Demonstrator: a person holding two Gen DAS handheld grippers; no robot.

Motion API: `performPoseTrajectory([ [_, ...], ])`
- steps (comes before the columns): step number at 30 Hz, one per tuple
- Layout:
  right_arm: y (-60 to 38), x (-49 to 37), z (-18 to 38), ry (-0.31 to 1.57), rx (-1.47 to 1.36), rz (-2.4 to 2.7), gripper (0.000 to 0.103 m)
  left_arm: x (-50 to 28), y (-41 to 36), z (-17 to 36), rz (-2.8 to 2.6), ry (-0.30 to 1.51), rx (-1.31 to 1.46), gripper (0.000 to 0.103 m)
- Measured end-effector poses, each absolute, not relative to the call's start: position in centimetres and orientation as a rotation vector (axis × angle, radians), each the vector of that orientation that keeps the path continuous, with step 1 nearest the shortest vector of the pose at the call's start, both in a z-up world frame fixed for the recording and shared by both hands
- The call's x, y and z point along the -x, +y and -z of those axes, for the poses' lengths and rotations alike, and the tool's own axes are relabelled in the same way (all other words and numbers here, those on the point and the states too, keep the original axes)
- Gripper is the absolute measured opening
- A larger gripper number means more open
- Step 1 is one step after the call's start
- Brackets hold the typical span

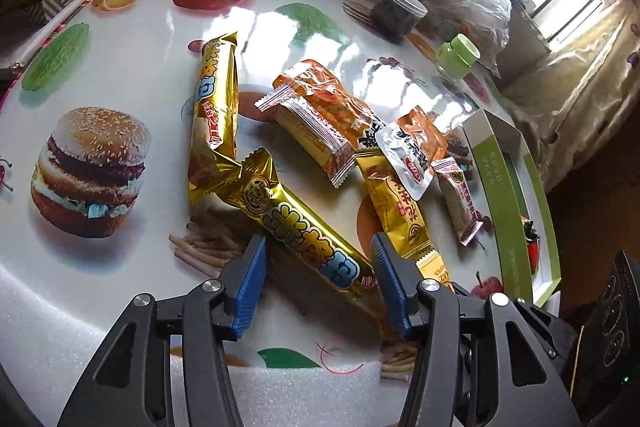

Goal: Organize snacks
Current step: 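Grasp the gold stick snack bar with the left gripper and lift it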

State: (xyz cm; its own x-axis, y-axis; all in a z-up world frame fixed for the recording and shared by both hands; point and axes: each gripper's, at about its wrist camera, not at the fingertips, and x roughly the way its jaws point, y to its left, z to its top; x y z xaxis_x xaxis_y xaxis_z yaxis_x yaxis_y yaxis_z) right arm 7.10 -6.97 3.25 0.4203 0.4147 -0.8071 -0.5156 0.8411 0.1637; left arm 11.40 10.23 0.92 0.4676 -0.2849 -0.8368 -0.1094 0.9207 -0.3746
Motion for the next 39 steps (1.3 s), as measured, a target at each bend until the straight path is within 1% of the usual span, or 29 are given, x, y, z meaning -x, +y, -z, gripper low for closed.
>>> performPoseTrajectory([
  [14,-8.7,-7.3,-3.2,0.956,0.066,-0.546,0.020,-12.6,8.3,-0.9,0.034,1.085,0.295,0.053],
  [15,-8.8,-7.4,-3.2,0.956,0.061,-0.542,0.020,-12.6,8.3,-0.9,0.028,1.084,0.293,0.052],
  [18,-9.2,-7.5,-3.2,0.949,0.049,-0.532,0.020,-12.8,8.1,-0.9,0.015,1.084,0.263,0.036],
  [19,-9.2,-7.5,-3.3,0.946,0.046,-0.530,0.020,-12.8,8.1,-0.9,0.014,1.084,0.257,0.033],
  [32,-9.4,-7.6,-4.0,0.920,0.026,-0.527,0.020,-12.2,7.3,-2.1,0.065,1.054,0.210,0.030],
  [36,-9.7,-7.5,-4.6,0.904,0.016,-0.514,0.020,-11.9,7.1,-3.0,0.079,1.036,0.209,0.026],
  [39,-9.9,-7.5,-5.1,0.891,0.008,-0.501,0.020,-11.6,6.8,-3.6,0.091,1.022,0.201,0.026],
])
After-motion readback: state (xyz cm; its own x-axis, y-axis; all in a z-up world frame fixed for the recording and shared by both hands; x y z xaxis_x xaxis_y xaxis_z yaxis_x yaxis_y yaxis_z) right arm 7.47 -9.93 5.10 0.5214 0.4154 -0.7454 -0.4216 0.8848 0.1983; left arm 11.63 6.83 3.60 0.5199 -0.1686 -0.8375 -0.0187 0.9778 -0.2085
